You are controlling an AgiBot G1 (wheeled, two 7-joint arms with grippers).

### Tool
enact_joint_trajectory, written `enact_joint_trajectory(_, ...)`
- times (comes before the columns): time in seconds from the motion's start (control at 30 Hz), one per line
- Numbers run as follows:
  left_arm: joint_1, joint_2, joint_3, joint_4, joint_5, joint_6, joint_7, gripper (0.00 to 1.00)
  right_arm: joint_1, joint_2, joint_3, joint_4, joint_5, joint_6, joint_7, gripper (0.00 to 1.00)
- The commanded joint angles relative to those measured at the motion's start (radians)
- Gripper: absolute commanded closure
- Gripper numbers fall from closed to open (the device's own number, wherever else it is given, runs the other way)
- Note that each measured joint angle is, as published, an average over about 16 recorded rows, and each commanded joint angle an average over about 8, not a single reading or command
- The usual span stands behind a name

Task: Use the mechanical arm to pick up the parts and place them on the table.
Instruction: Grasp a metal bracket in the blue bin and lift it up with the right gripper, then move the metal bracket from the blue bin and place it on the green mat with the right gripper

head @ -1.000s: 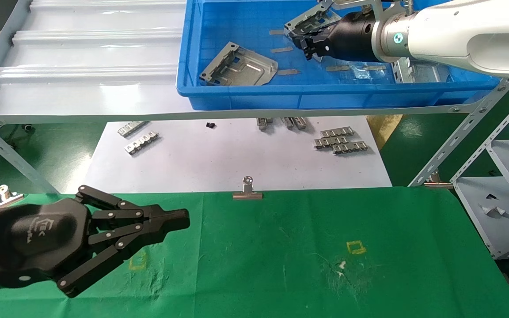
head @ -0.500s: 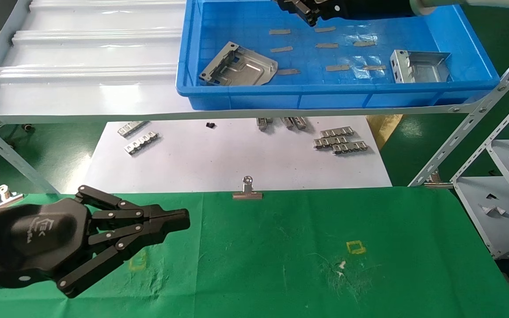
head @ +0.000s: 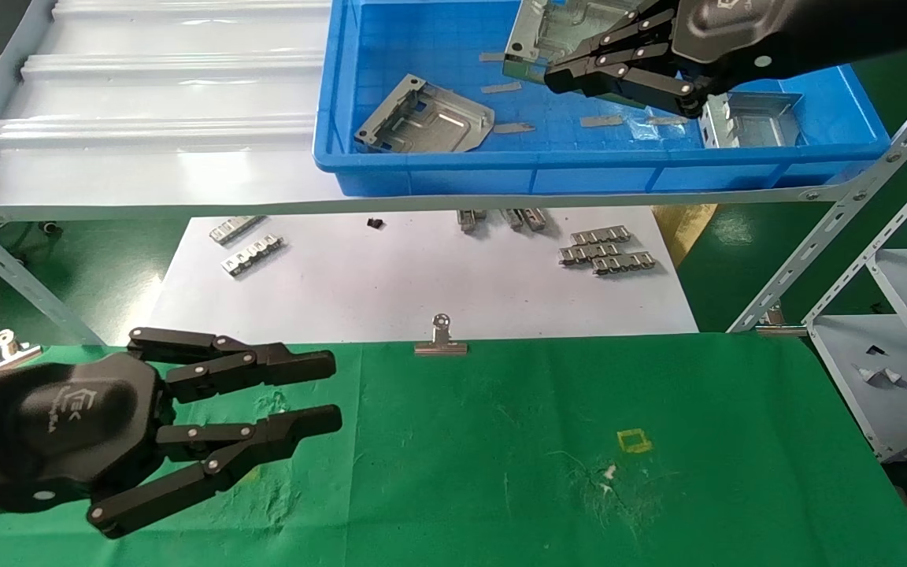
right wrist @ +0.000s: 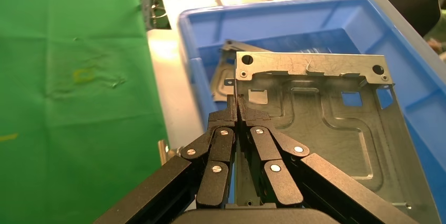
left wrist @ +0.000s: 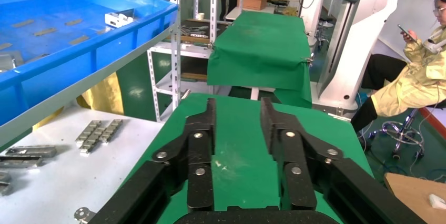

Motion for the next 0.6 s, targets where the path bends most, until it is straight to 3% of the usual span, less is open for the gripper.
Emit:
enact_joint_trajectory(0.03,0.000,0.000,0.000,0.000,0.000,0.000,0.000,0.00,0.000,0.024,-0.004,0.032,0.006,-0.044,-0.012,1.00)
enact_joint_trajectory(0.33,0.000,0.000,0.000,0.000,0.000,0.000,0.000,0.00,-0.099,0.294,-0.235,0.535,0.304,-0.042,0.143,1.00)
enact_joint_trajectory(0.47,0.000,0.000,0.000,0.000,0.000,0.000,0.000,0.00,-0.113,0.363,-0.338,0.647,0.359,-0.037,0.158,1.00)
enact_joint_trajectory(0.6,0.000,0.000,0.000,0.000,0.000,0.000,0.000,0.00,-0.137,0.382,-0.436,0.685,0.370,-0.031,0.143,1.00)
